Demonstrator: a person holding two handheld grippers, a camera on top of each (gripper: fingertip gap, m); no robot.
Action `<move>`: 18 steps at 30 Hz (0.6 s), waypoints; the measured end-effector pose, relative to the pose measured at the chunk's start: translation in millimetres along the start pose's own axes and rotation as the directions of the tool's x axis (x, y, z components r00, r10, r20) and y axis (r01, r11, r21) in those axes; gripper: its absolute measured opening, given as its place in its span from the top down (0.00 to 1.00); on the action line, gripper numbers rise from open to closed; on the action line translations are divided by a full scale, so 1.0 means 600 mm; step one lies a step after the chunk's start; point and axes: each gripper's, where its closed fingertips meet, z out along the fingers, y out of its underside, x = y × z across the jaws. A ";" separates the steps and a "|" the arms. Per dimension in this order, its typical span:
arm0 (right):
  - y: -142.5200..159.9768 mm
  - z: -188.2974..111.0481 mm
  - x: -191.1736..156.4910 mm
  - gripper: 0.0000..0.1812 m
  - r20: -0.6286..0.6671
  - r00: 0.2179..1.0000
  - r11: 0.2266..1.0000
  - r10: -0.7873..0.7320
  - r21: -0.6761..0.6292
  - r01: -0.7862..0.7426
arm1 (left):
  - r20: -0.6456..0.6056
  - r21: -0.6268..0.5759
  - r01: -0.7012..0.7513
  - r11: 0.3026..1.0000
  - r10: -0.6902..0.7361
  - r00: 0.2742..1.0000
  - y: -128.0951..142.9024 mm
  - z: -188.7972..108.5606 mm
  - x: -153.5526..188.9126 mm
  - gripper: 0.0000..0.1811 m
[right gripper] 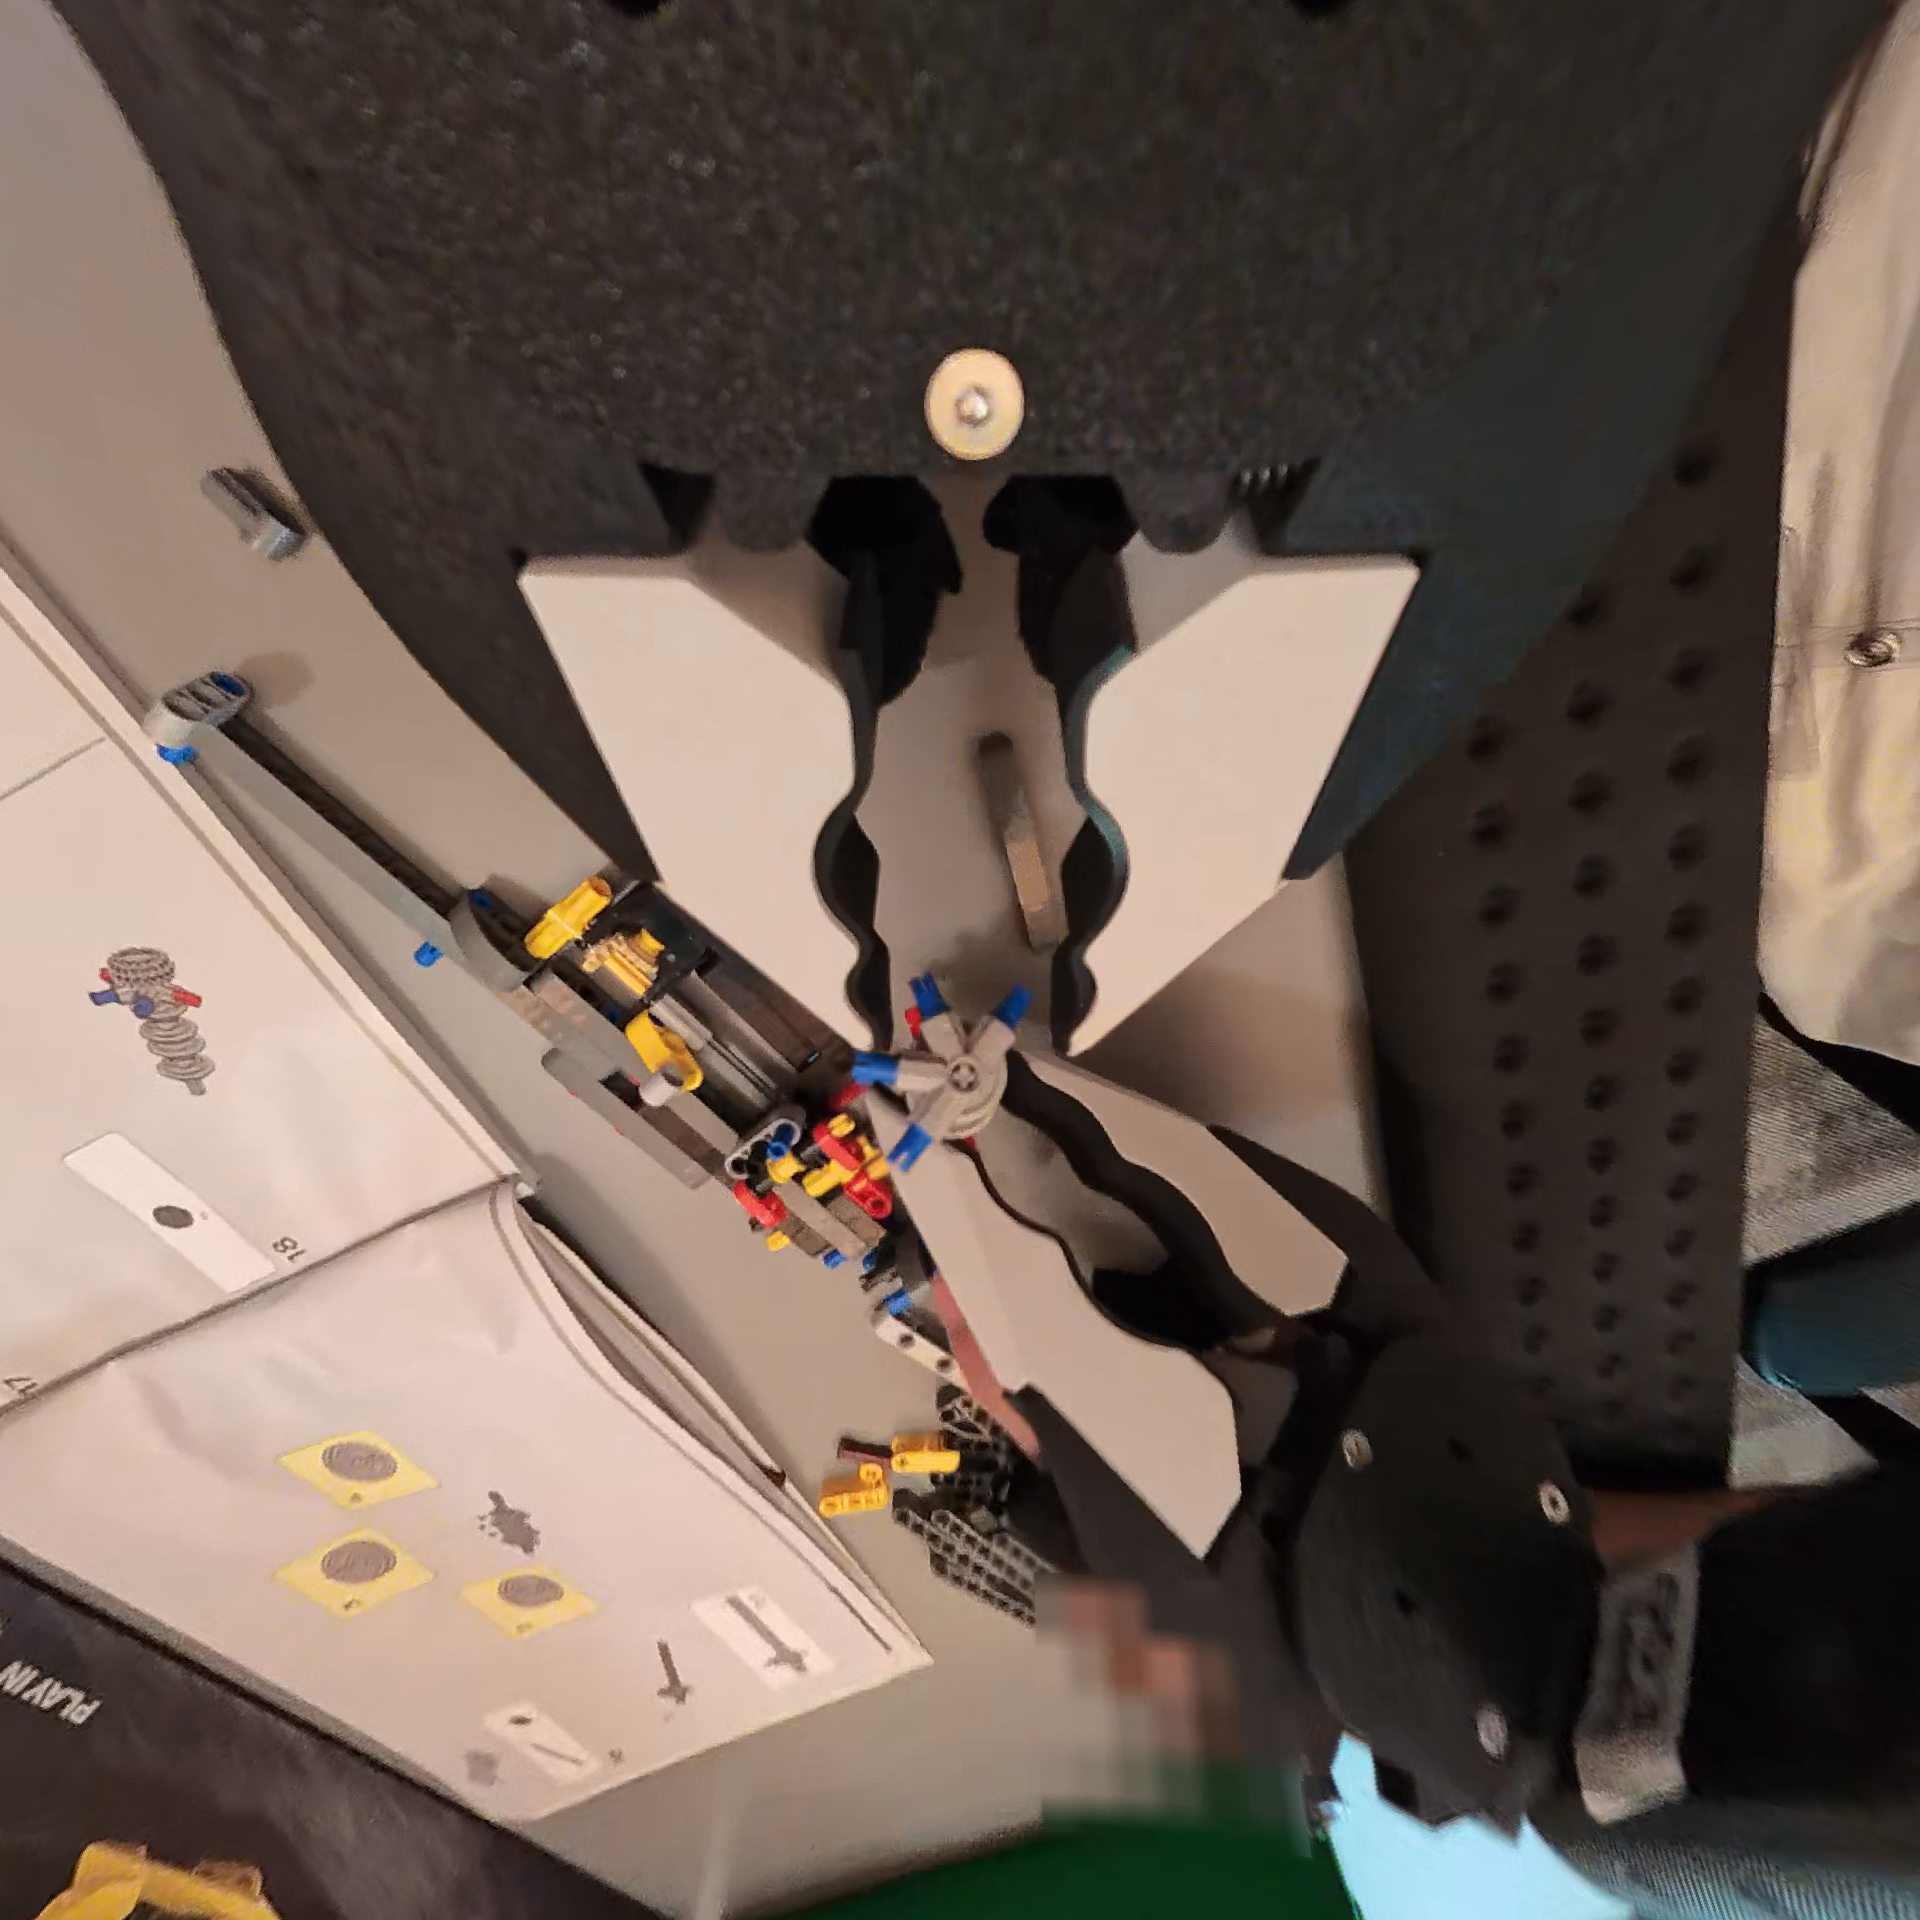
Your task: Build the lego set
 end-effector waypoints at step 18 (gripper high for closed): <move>0.011 0.010 0.006 0.92 -0.225 0.820 0.849 -0.526 -0.090 0.520 | 0.190 -0.151 -0.246 0.957 0.272 0.943 0.008 0.014 0.004 0.91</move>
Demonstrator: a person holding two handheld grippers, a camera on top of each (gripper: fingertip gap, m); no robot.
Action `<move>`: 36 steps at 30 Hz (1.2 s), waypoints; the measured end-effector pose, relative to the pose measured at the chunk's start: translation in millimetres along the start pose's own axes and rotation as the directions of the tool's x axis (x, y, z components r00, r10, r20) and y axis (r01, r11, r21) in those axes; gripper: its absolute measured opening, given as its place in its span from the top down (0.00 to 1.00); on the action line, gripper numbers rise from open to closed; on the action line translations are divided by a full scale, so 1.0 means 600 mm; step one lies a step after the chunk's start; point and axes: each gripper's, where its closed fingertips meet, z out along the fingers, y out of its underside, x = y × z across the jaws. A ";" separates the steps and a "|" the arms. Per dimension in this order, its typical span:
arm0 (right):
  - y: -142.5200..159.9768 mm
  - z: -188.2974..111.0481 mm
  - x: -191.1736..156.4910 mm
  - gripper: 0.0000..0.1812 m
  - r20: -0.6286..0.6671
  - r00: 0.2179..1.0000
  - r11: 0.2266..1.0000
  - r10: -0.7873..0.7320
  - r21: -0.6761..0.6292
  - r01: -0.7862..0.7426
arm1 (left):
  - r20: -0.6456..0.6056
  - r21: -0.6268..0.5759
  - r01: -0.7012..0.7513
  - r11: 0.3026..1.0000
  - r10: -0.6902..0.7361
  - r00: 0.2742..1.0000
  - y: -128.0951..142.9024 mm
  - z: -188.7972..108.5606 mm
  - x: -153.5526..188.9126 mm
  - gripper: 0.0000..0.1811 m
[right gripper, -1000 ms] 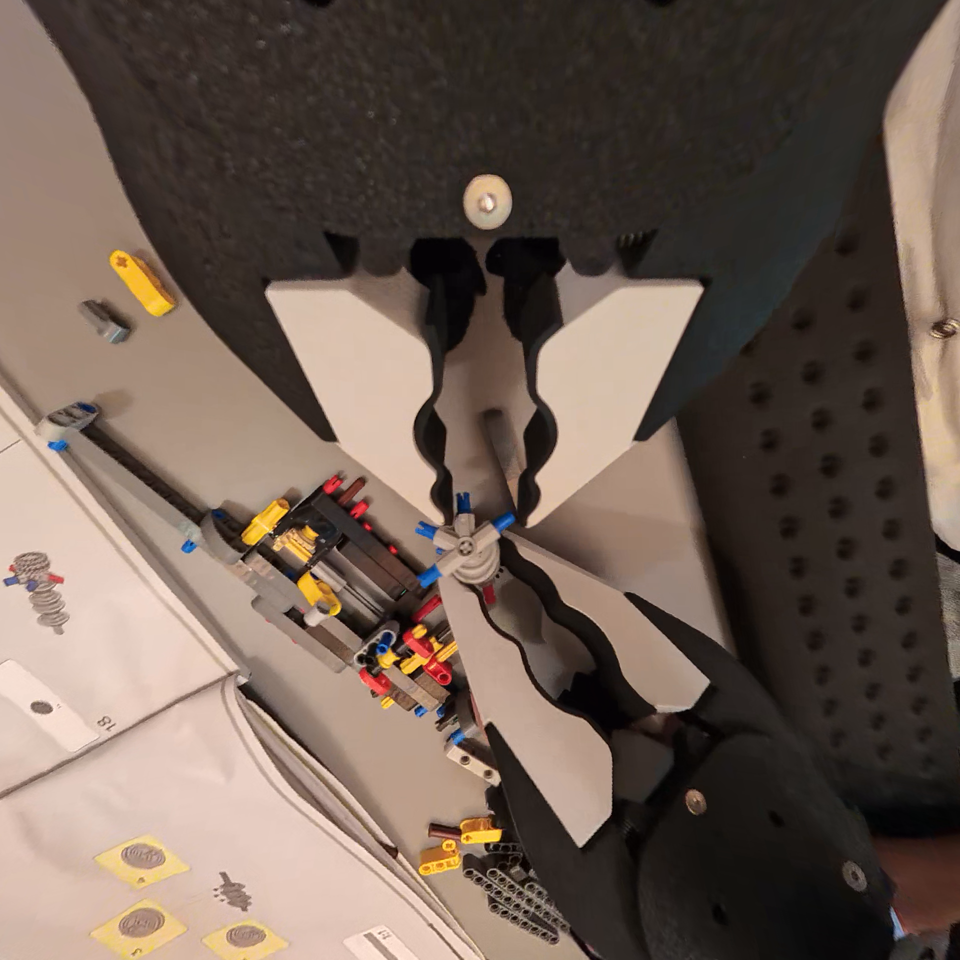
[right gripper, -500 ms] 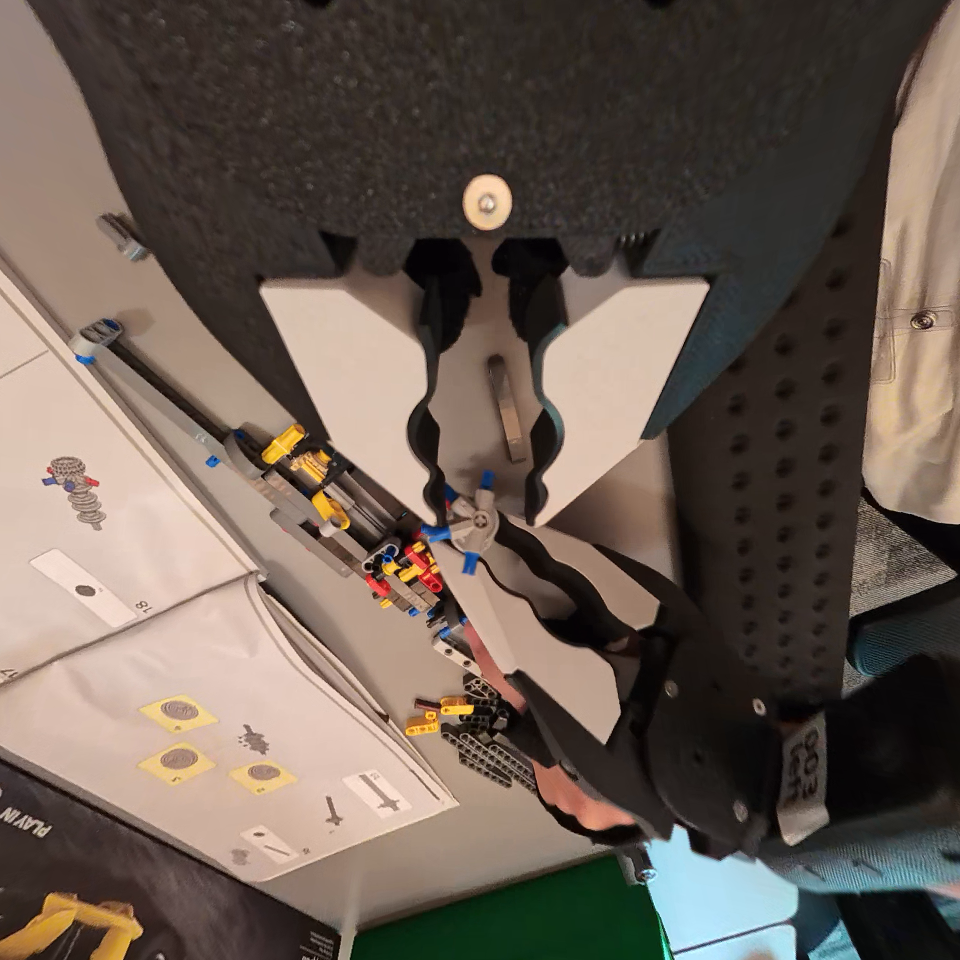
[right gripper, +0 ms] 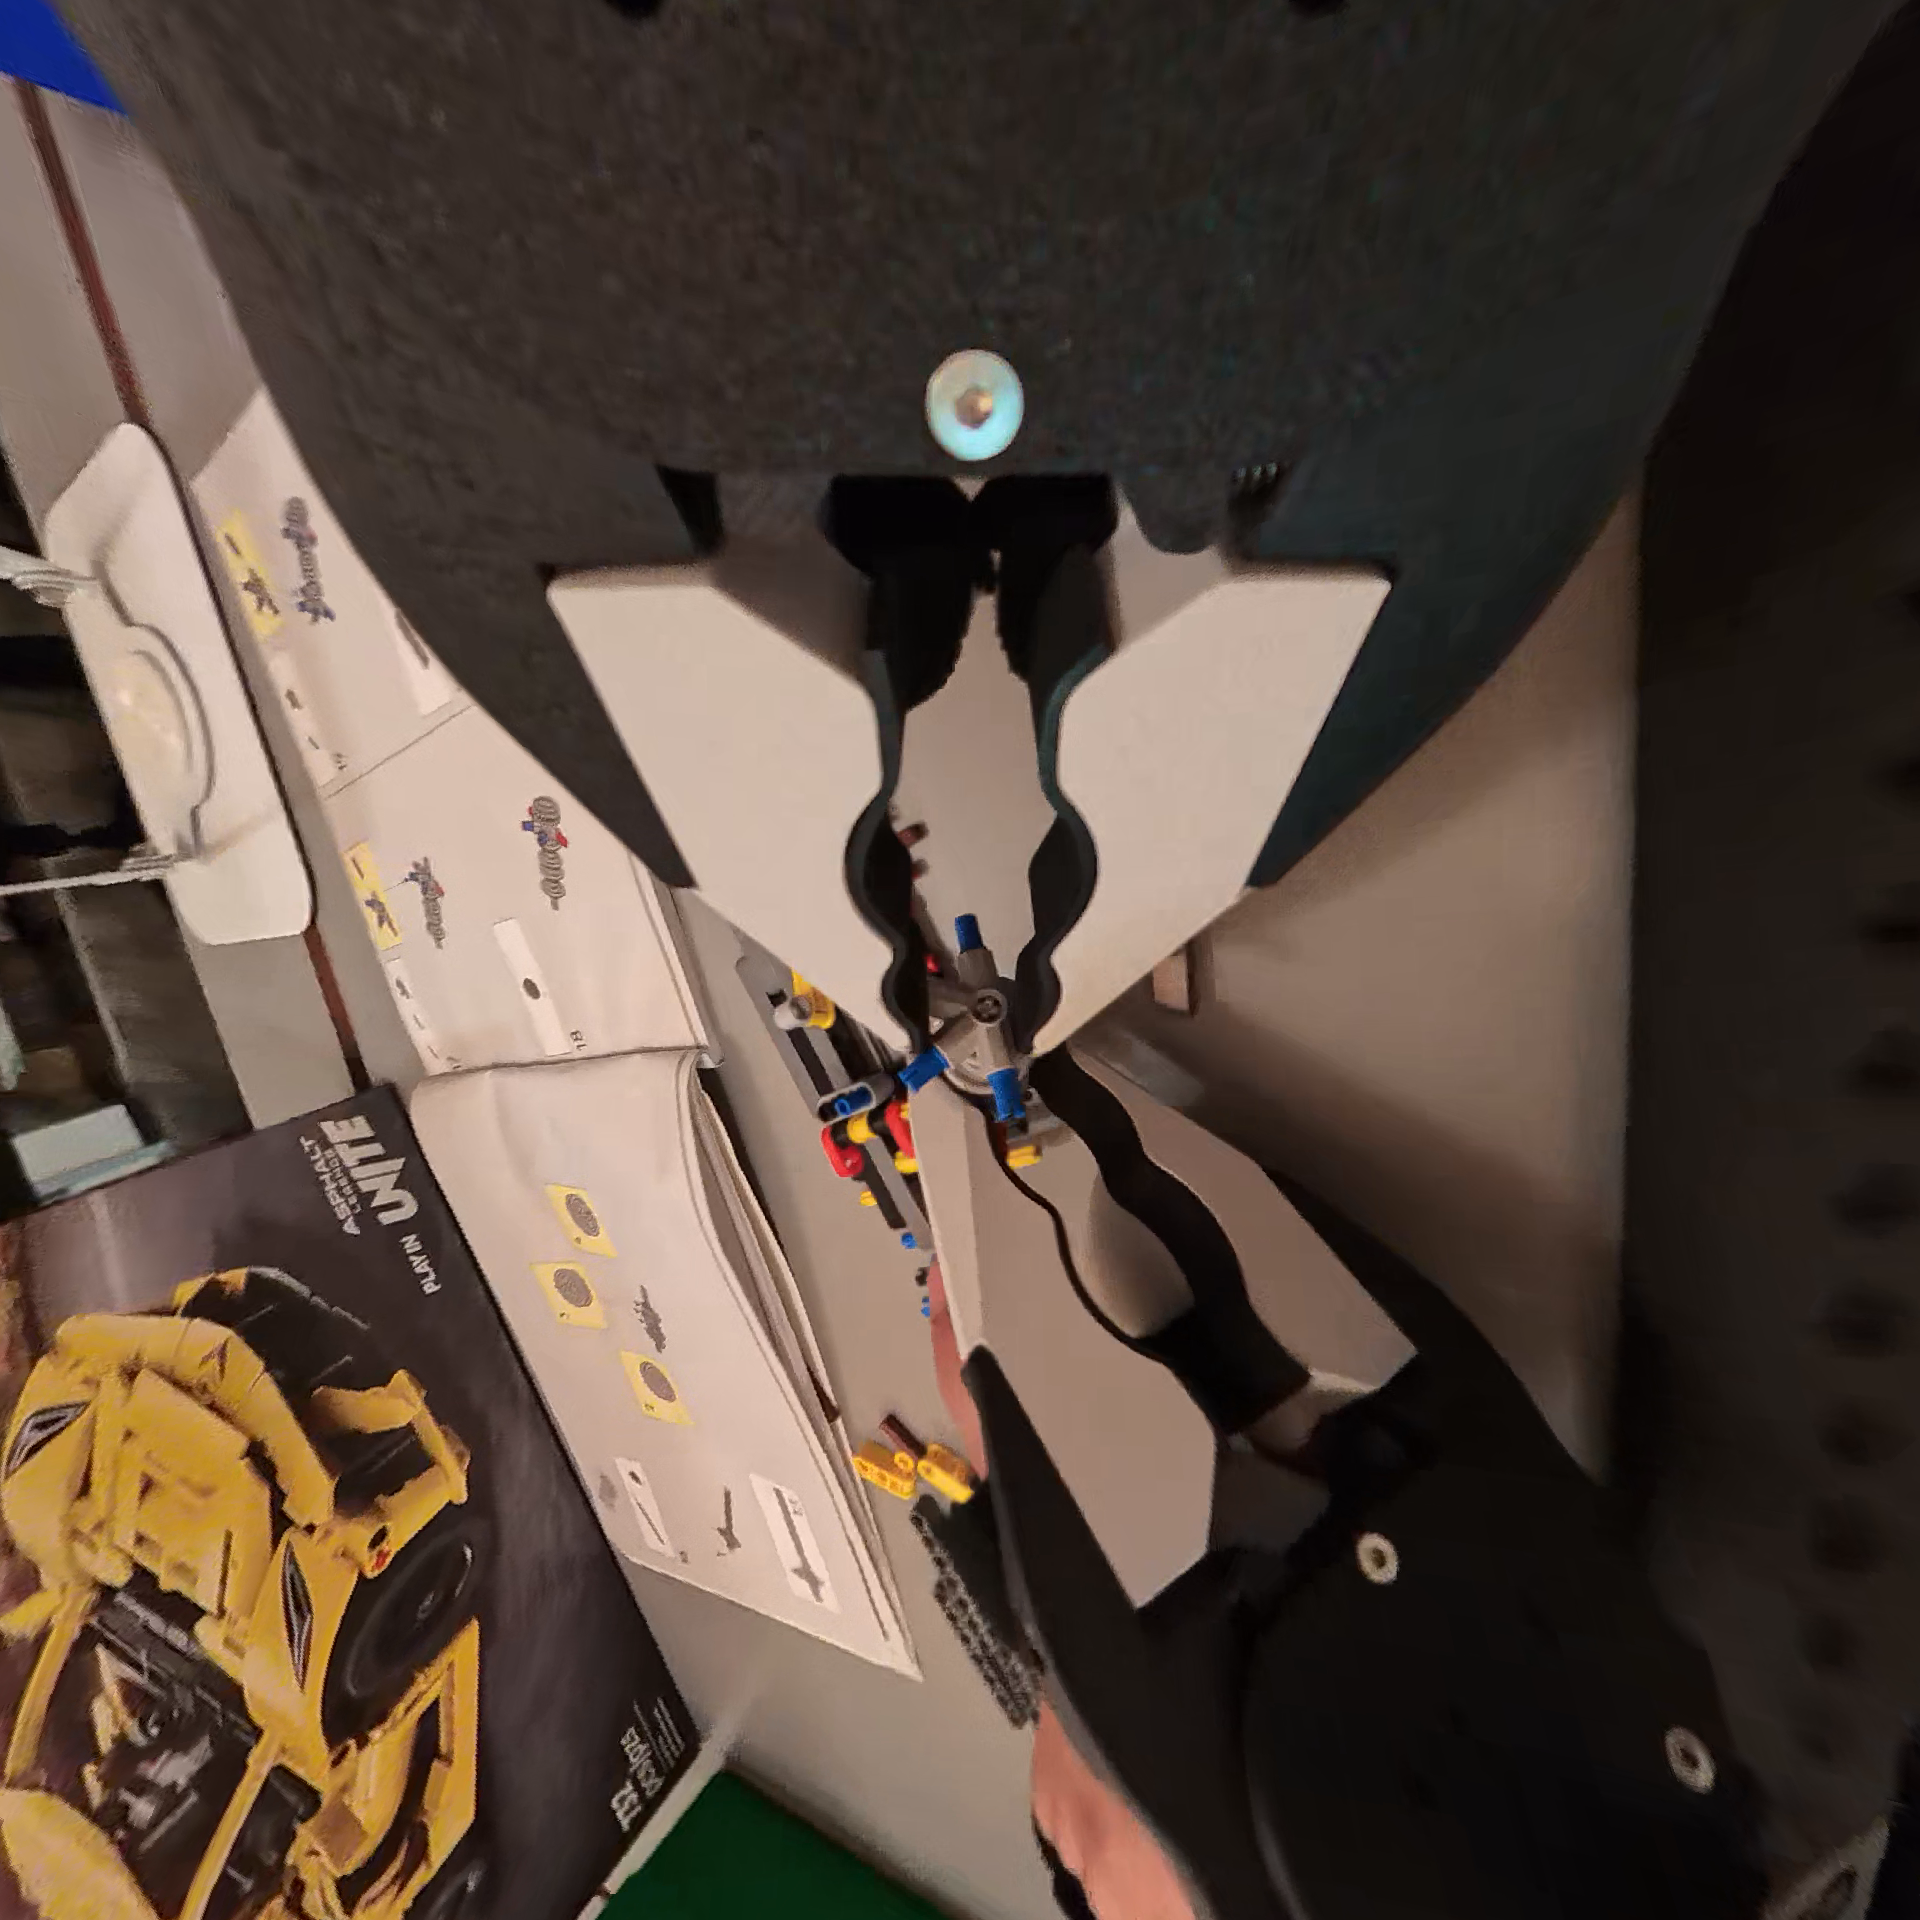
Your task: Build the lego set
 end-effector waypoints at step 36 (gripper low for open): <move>0.019 -0.002 -0.019 0.92 0.013 0.947 0.941 -0.322 -0.109 0.322 | -0.700 -0.511 0.493 0.704 -0.674 0.236 0.002 0.012 -0.006 0.96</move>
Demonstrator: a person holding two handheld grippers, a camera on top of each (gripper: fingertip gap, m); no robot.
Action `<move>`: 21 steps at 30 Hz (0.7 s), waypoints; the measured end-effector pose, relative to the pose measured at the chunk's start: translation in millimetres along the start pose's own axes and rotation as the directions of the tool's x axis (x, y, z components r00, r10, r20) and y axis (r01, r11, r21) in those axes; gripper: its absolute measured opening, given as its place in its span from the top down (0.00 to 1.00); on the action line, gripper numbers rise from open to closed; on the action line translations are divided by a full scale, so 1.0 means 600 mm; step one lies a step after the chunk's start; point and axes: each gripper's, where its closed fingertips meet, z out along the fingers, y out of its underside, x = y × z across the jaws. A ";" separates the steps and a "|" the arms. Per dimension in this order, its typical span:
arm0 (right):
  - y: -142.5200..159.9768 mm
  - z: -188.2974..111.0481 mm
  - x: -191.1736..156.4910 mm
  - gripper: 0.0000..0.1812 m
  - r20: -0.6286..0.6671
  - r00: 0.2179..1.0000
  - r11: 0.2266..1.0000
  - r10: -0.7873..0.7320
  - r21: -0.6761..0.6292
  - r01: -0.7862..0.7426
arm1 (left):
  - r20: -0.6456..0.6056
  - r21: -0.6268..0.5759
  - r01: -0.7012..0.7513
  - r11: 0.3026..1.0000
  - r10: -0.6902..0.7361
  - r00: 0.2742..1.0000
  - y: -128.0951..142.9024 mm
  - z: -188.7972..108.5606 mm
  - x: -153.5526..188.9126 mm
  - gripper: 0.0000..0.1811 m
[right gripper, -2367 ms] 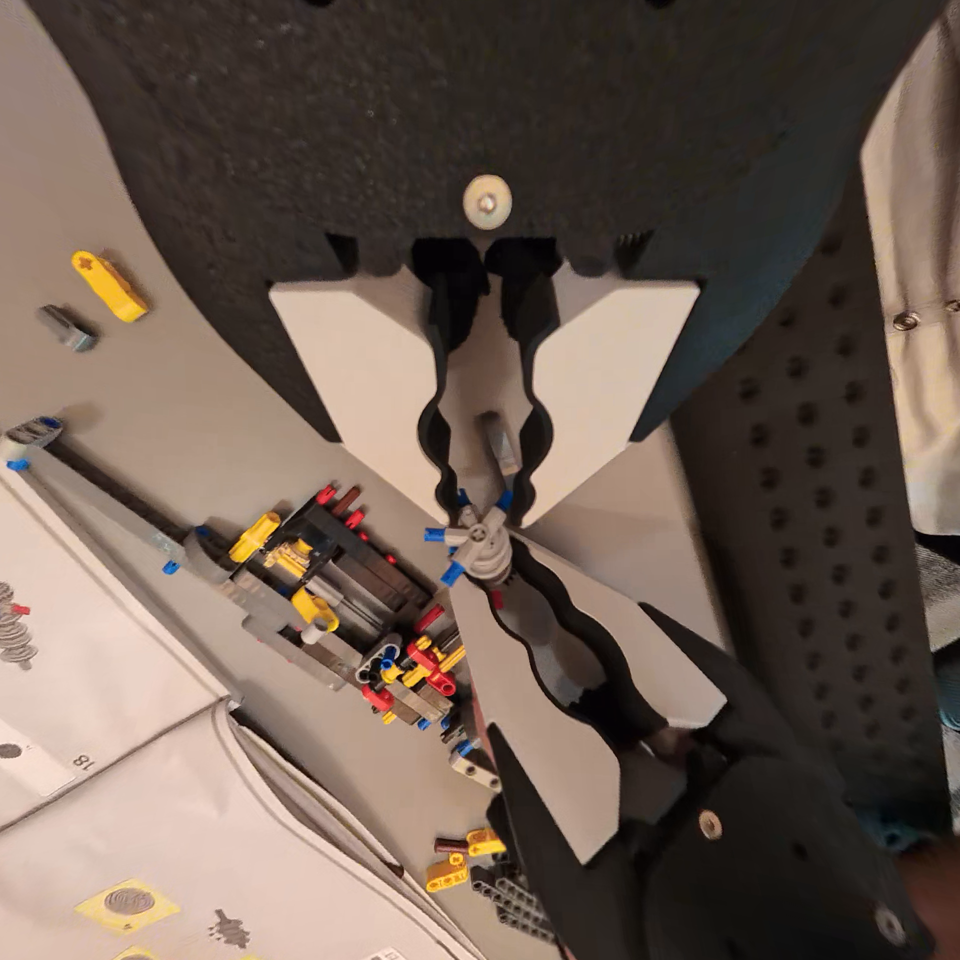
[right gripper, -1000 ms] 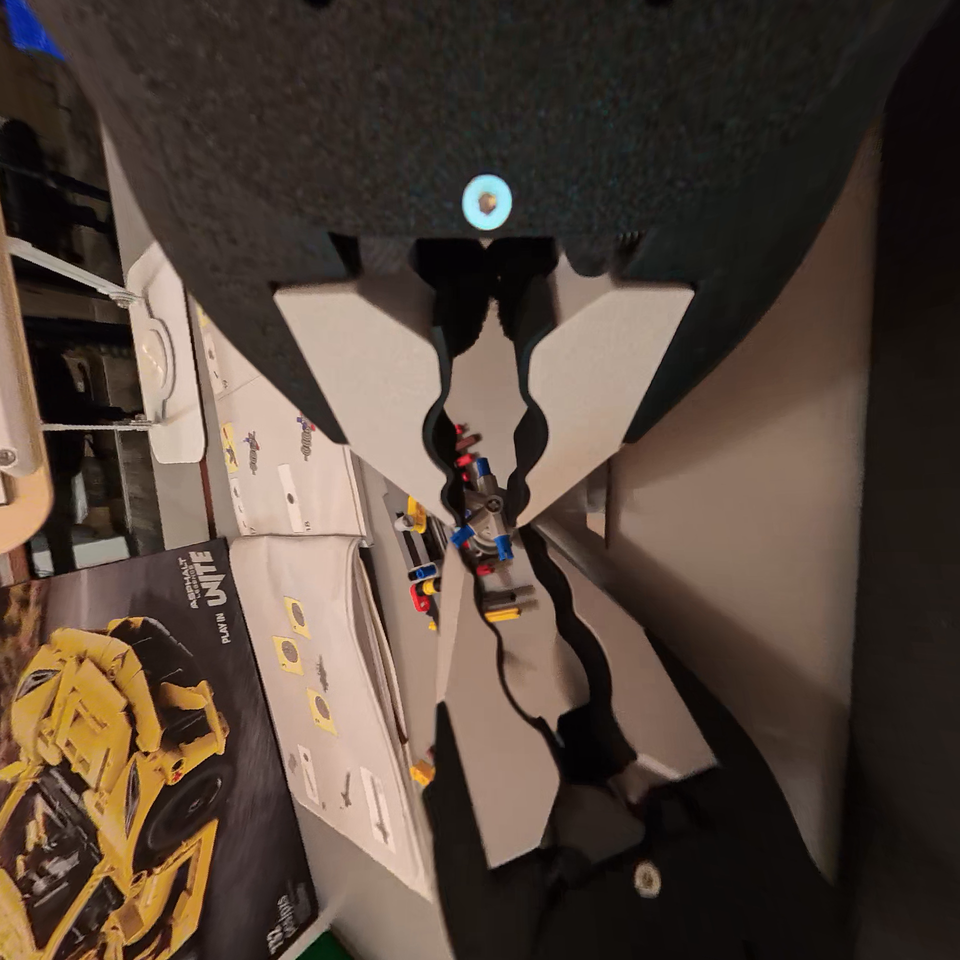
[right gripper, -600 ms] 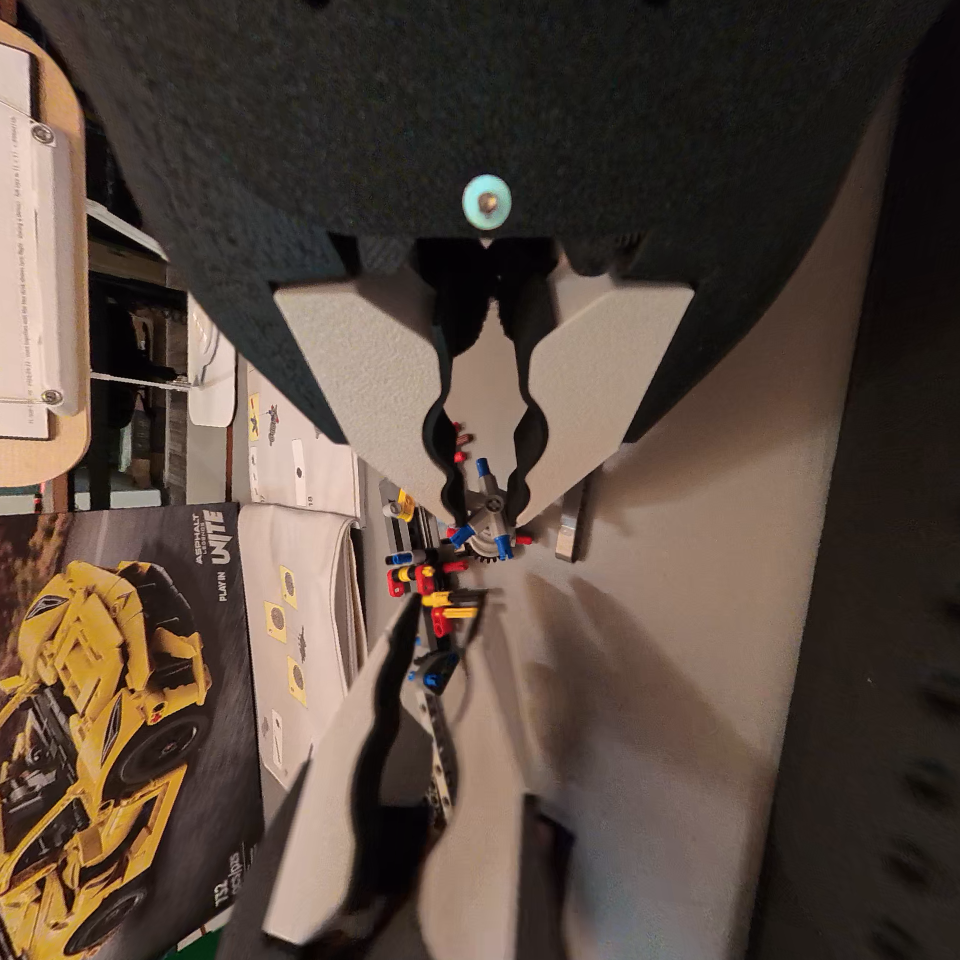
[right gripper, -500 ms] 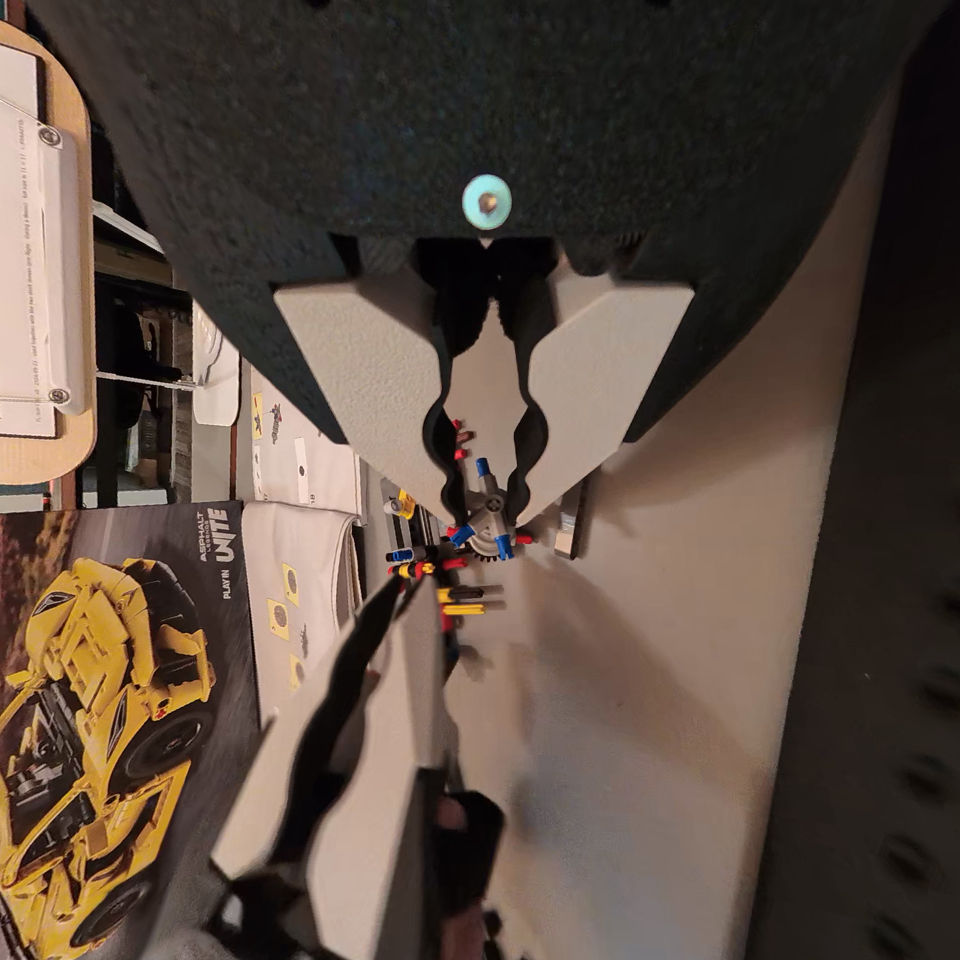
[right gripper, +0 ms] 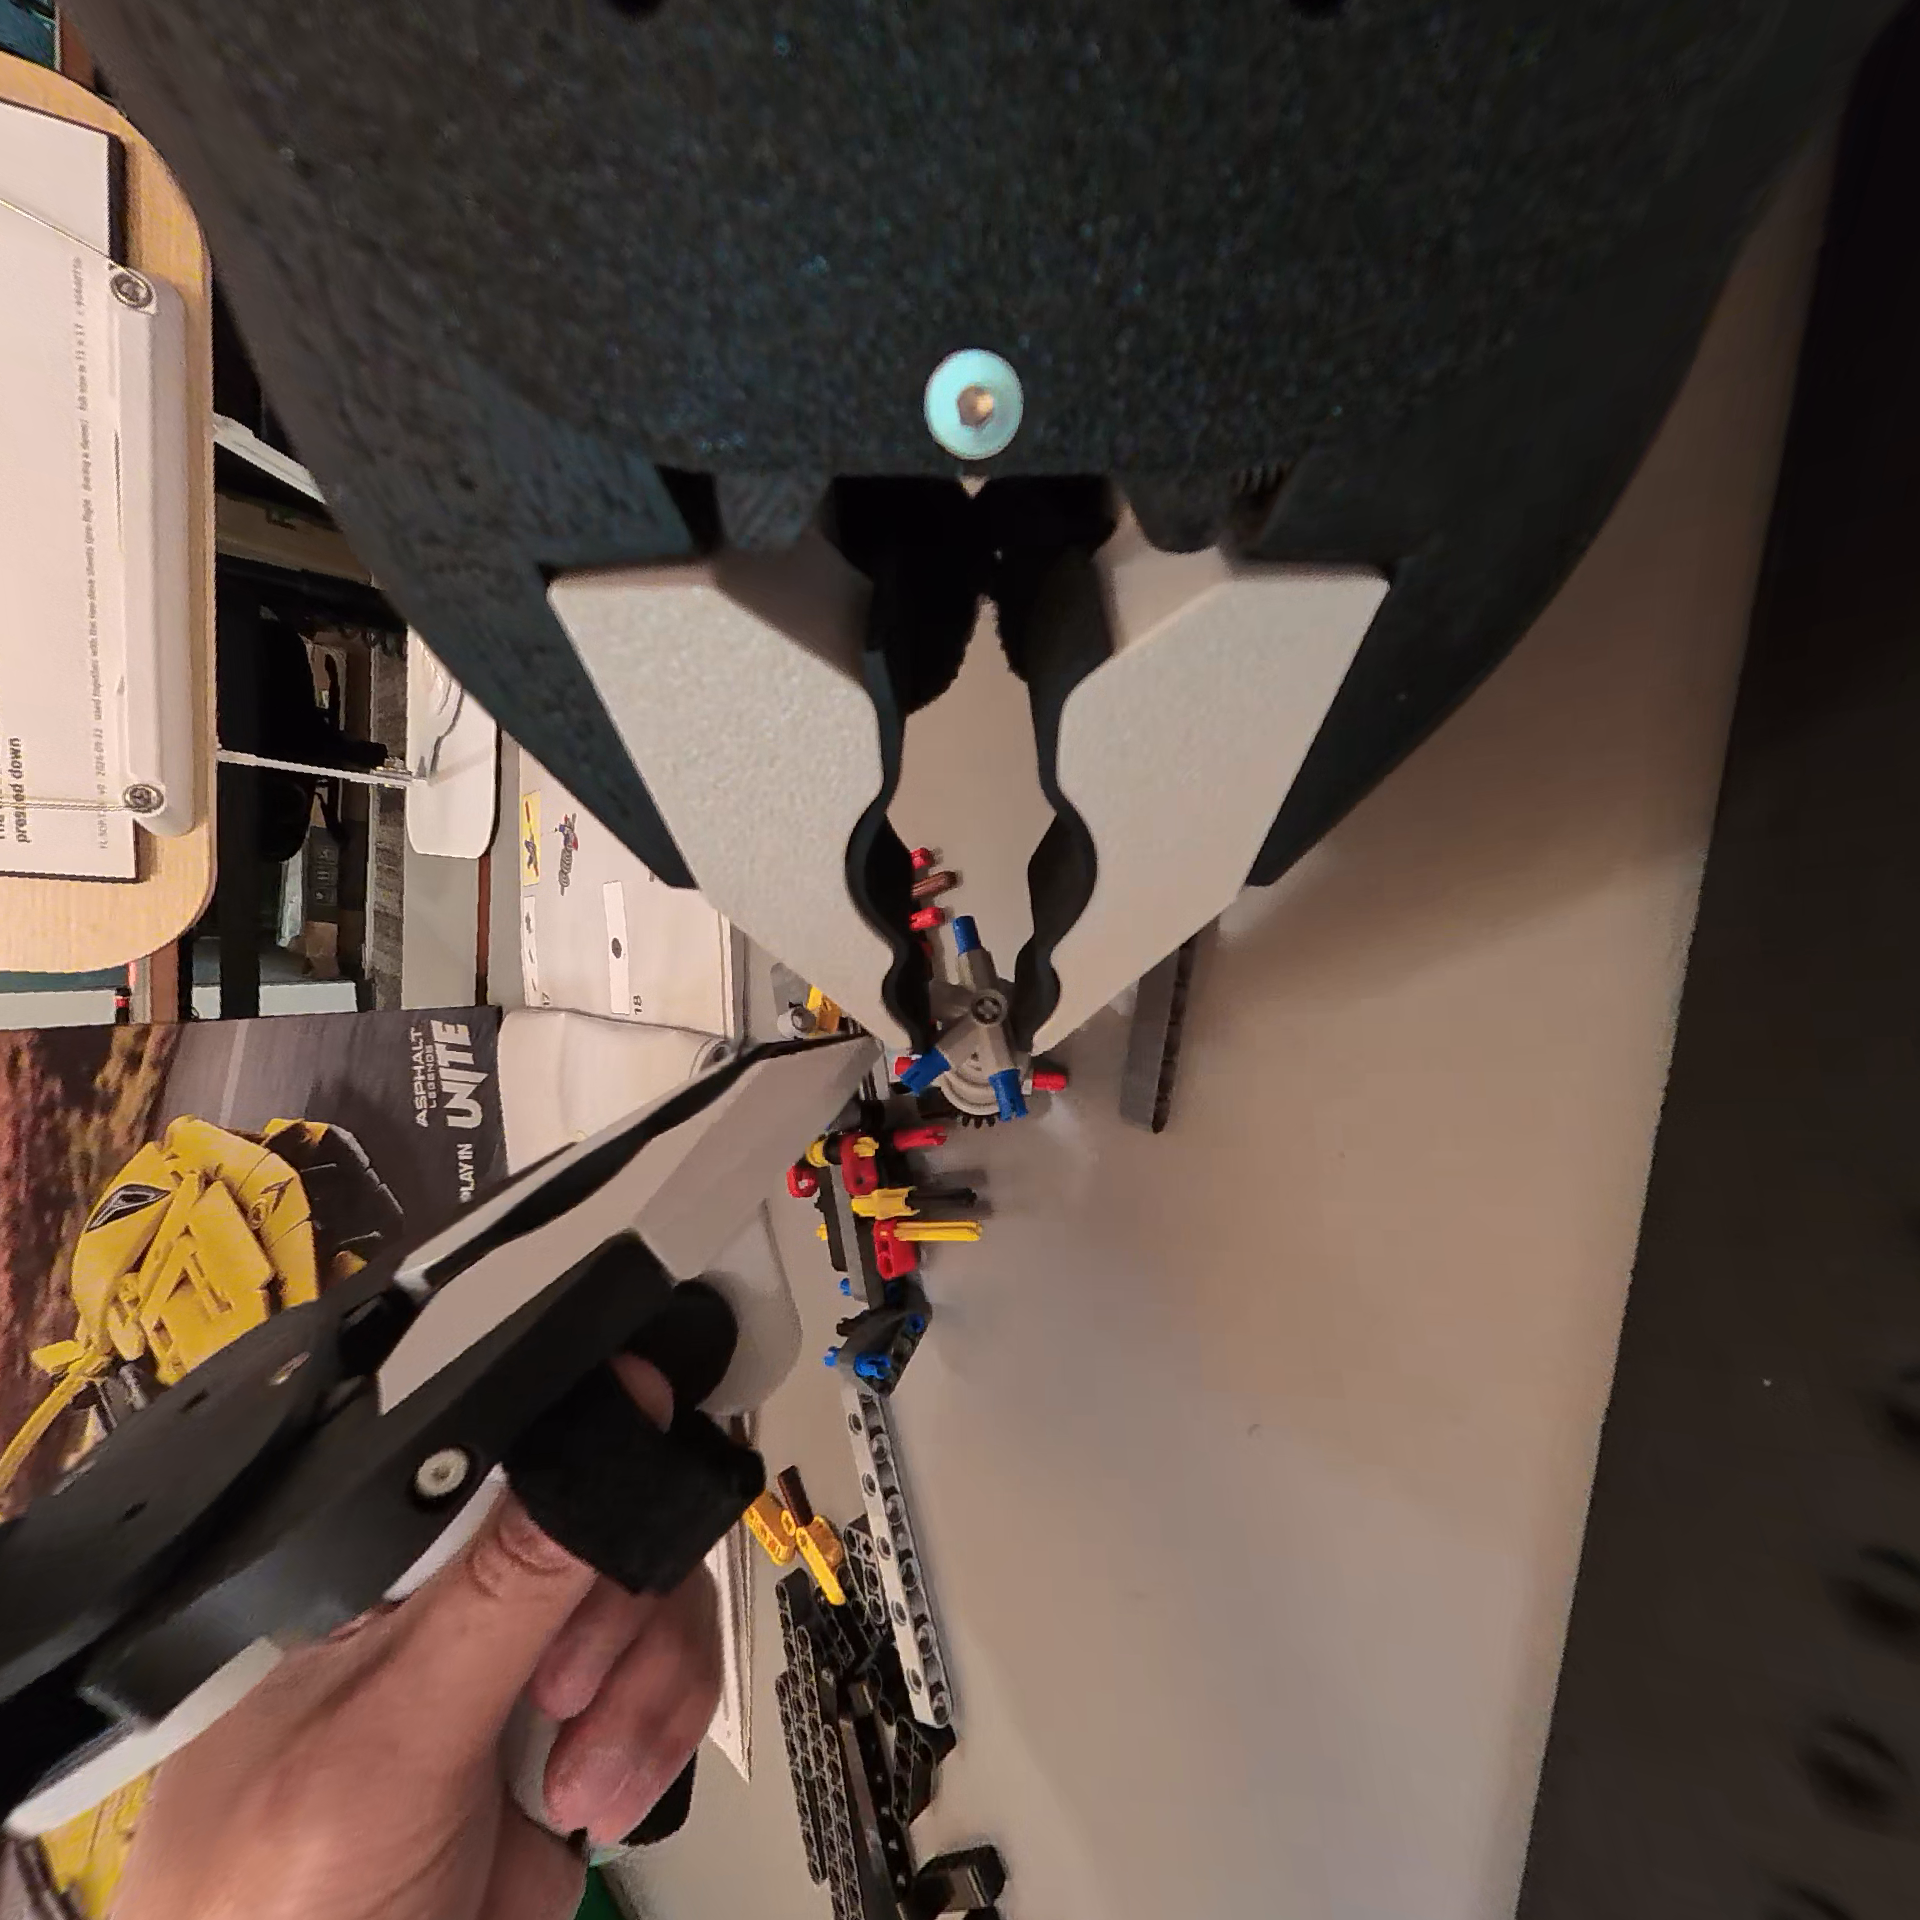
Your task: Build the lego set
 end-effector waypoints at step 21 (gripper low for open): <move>0.005 0.002 0.004 0.92 0.001 1.000 1.000 -0.013 -0.014 0.013 | 0.032 0.055 -0.021 0.998 0.019 0.999 0.017 0.002 0.010 0.98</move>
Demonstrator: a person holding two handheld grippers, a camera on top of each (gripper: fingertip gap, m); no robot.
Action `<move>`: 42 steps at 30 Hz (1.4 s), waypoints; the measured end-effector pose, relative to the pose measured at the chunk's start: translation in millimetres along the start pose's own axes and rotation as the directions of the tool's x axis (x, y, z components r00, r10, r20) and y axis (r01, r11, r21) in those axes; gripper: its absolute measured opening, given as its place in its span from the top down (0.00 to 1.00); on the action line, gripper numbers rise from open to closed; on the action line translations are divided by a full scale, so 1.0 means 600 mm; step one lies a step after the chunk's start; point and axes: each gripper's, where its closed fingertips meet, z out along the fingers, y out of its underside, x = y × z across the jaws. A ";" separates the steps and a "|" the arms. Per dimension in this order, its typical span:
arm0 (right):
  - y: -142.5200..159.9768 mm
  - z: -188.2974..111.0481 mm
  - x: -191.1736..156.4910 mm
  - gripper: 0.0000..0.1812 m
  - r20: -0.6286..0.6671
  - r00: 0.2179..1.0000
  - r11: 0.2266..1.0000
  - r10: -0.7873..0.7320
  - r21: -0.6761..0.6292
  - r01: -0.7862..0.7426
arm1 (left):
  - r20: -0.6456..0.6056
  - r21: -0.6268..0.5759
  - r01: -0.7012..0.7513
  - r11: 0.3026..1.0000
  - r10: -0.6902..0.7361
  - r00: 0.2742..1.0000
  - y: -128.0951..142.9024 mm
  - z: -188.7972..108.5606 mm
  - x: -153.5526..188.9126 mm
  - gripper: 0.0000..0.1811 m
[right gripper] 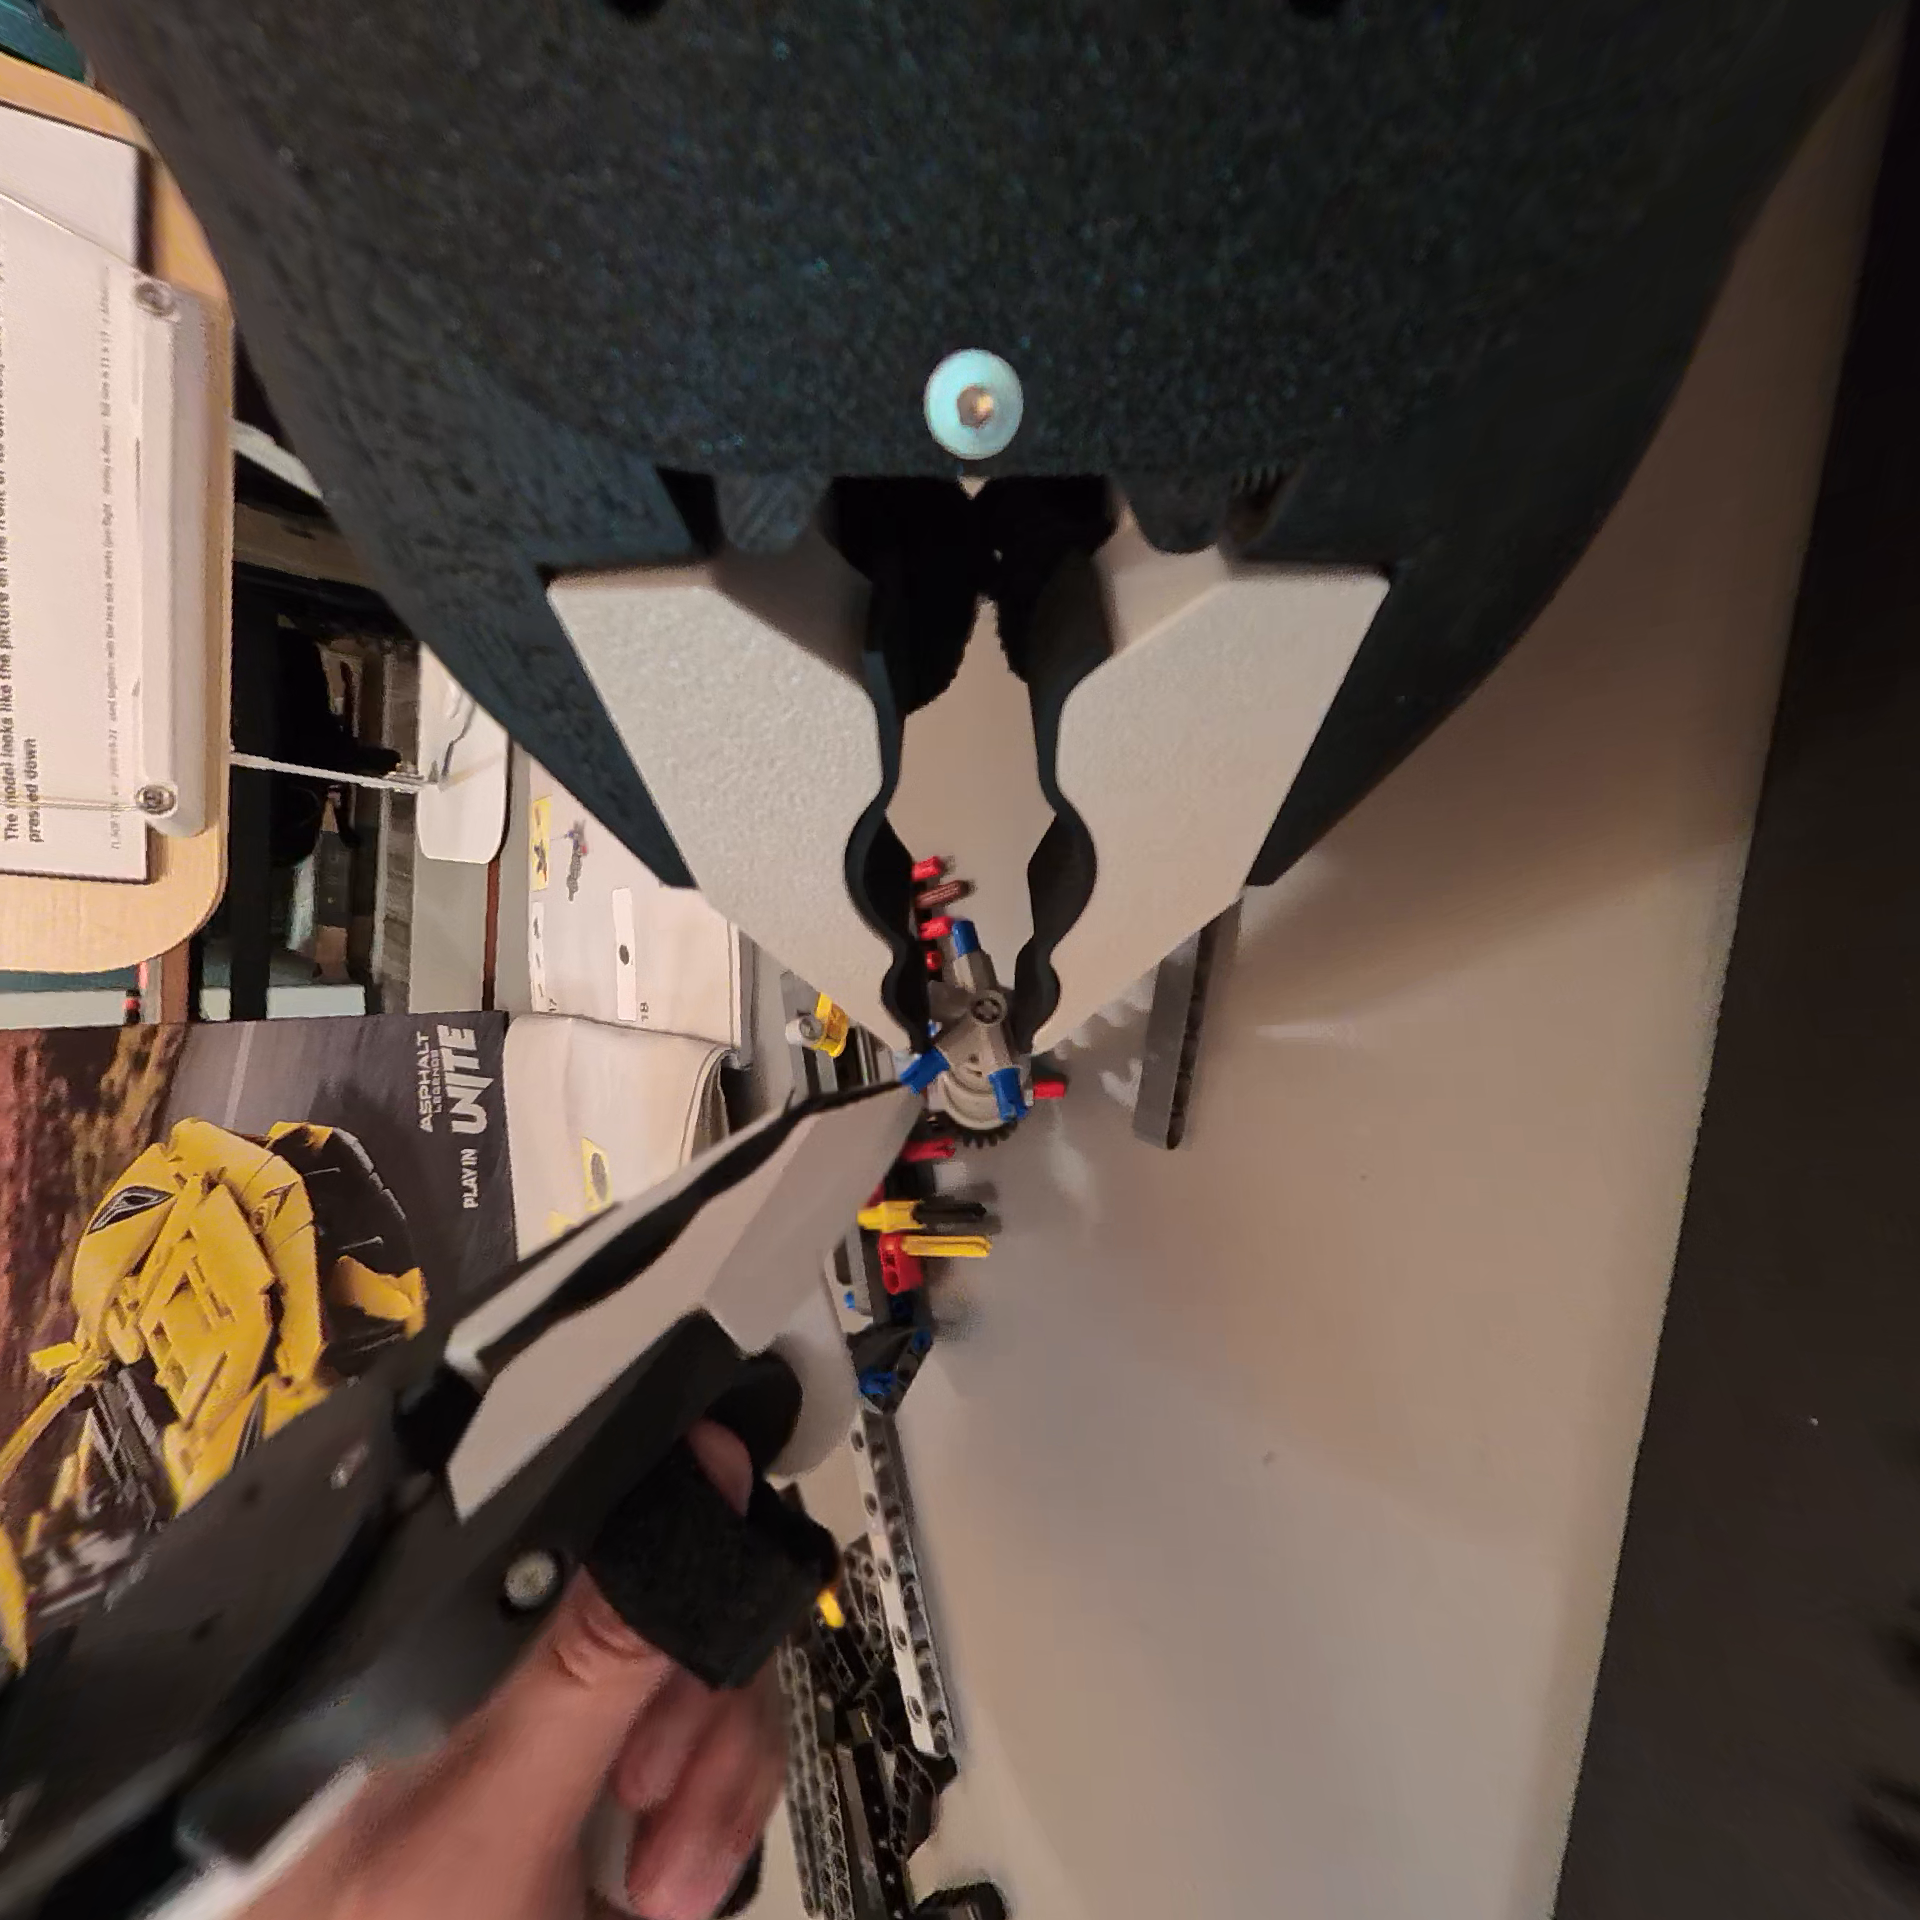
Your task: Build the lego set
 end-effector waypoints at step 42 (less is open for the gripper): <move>0.030 -0.038 -0.008 0.83 0.002 0.957 0.950 0.292 0.113 -0.290 | 0.386 0.194 -0.260 0.946 0.170 0.907 0.019 -0.024 0.006 0.88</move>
